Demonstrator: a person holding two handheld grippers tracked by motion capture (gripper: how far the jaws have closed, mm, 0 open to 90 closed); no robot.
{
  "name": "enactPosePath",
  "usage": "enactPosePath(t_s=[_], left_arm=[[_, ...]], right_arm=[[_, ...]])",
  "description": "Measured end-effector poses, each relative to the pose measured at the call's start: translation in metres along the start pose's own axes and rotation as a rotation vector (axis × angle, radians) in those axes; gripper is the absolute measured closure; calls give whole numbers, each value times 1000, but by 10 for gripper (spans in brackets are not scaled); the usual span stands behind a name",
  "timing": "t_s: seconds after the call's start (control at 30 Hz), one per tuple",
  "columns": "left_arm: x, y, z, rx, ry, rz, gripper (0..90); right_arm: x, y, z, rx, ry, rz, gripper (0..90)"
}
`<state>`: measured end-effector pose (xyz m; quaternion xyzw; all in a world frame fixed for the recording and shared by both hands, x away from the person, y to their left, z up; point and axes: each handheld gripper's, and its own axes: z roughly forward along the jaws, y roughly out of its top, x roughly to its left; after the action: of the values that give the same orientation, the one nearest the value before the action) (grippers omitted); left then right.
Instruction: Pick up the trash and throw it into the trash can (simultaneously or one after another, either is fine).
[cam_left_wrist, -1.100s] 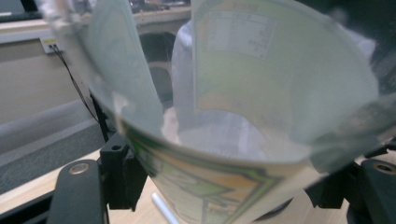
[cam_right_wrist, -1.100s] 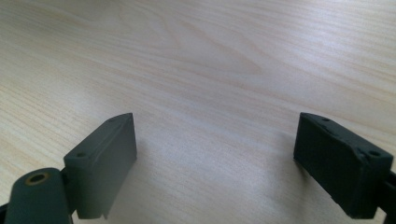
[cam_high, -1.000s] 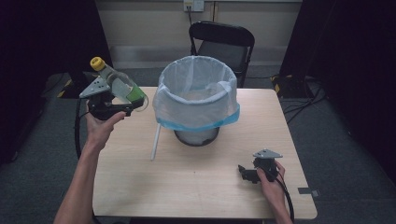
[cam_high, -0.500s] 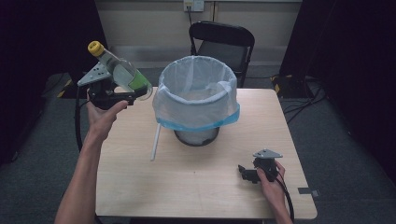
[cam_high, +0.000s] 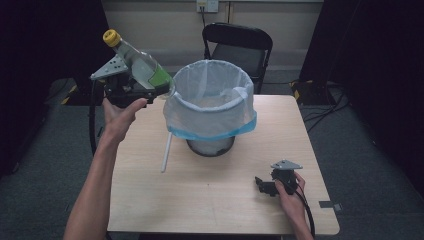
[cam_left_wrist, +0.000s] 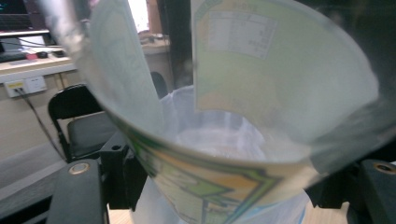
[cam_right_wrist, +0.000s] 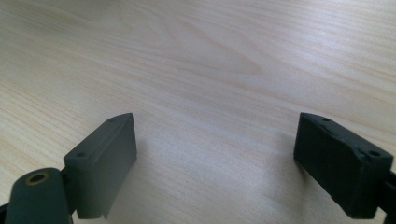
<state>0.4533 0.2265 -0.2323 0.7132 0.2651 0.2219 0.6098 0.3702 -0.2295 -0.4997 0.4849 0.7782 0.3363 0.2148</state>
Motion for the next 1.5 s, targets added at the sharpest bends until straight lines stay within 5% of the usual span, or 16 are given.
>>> enactPosePath(t_s=[0.5, 1.37, 1.5], left_arm=[[-8, 17, 34, 8, -49, 4, 279], [-4, 16, 101, 155, -90, 14, 277], [-4, 16, 103, 112, -114, -15, 264]], right_arm=[[0, 0, 0, 0, 0, 0, 123], [0, 0, 0, 0, 0, 1, 123], [0, 0, 0, 0, 0, 0, 123]])
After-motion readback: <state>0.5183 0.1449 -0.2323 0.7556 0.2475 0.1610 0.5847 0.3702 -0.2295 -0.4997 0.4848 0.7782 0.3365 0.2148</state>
